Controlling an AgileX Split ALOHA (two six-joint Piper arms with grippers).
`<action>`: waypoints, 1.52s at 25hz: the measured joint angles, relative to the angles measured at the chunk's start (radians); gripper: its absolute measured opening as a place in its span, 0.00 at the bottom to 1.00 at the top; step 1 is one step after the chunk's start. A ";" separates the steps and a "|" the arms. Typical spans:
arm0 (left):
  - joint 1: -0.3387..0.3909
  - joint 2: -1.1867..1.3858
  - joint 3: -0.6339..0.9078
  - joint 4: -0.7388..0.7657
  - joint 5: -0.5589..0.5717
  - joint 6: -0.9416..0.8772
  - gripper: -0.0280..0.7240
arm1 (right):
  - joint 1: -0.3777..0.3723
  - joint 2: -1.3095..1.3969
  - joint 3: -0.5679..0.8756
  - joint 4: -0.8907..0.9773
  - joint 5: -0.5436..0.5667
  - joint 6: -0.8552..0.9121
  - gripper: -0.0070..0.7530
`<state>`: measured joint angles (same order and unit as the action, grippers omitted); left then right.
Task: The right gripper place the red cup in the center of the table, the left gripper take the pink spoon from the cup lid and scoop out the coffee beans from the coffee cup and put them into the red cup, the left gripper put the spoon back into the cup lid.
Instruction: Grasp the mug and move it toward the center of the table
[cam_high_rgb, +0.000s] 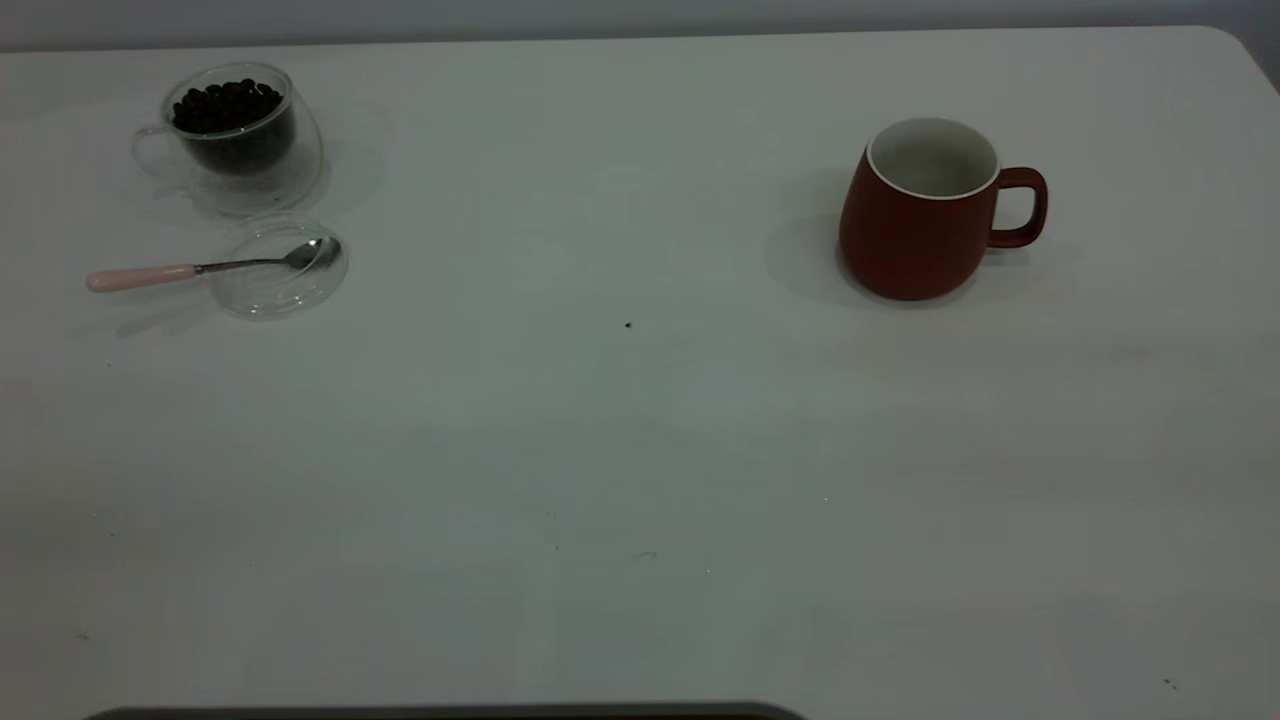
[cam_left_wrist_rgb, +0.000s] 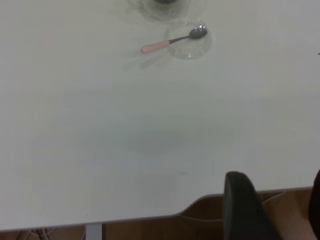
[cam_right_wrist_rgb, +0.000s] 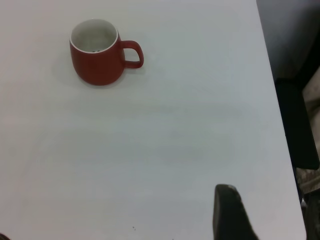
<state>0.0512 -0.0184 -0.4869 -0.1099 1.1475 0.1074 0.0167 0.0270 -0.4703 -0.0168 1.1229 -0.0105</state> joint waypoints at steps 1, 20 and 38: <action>0.000 0.000 0.000 0.000 0.000 0.000 0.54 | 0.000 0.000 0.000 0.000 0.000 0.000 0.58; 0.000 0.000 0.000 0.000 0.000 0.000 0.54 | 0.000 0.000 0.000 0.000 0.000 0.000 0.58; 0.000 0.000 0.000 0.000 0.000 0.000 0.54 | 0.000 0.356 -0.015 0.161 -0.315 -0.167 0.80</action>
<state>0.0512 -0.0184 -0.4869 -0.1099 1.1475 0.1074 0.0167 0.3832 -0.4856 0.1441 0.8075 -0.1773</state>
